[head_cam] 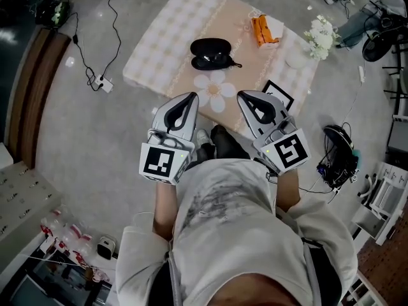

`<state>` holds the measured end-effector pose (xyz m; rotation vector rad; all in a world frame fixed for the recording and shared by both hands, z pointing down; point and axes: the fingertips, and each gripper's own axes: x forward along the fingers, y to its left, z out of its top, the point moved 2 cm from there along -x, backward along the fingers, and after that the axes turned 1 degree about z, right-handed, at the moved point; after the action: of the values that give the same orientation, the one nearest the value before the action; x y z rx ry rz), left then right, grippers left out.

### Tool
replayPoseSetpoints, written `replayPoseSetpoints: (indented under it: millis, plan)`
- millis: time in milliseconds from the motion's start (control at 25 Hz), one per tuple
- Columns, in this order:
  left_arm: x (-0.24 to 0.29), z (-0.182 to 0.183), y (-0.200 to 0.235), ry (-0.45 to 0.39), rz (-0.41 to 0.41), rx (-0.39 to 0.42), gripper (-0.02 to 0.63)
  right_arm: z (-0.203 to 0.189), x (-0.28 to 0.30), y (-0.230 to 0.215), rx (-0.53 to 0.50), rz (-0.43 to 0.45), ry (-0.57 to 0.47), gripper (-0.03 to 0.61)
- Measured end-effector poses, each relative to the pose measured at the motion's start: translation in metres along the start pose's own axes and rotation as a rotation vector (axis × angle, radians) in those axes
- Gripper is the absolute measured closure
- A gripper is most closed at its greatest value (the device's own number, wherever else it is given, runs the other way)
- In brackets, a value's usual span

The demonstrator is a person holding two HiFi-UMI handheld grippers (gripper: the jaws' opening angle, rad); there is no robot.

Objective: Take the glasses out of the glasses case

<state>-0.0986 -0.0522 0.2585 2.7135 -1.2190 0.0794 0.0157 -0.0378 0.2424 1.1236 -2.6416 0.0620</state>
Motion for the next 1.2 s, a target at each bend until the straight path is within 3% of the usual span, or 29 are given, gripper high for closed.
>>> replayPoseSetpoints:
  millis: [480, 1200]
  plan:
    - [0.037, -0.020, 0.021, 0.064, 0.040, -0.020, 0.604, -0.019, 0.030, -0.036, 0.035, 0.050, 0.028, 0.561]
    - [0.087, -0.057, 0.049, 0.147, 0.051, -0.074, 0.604, -0.056, 0.069, -0.088, 0.061, 0.057, 0.110, 0.561]
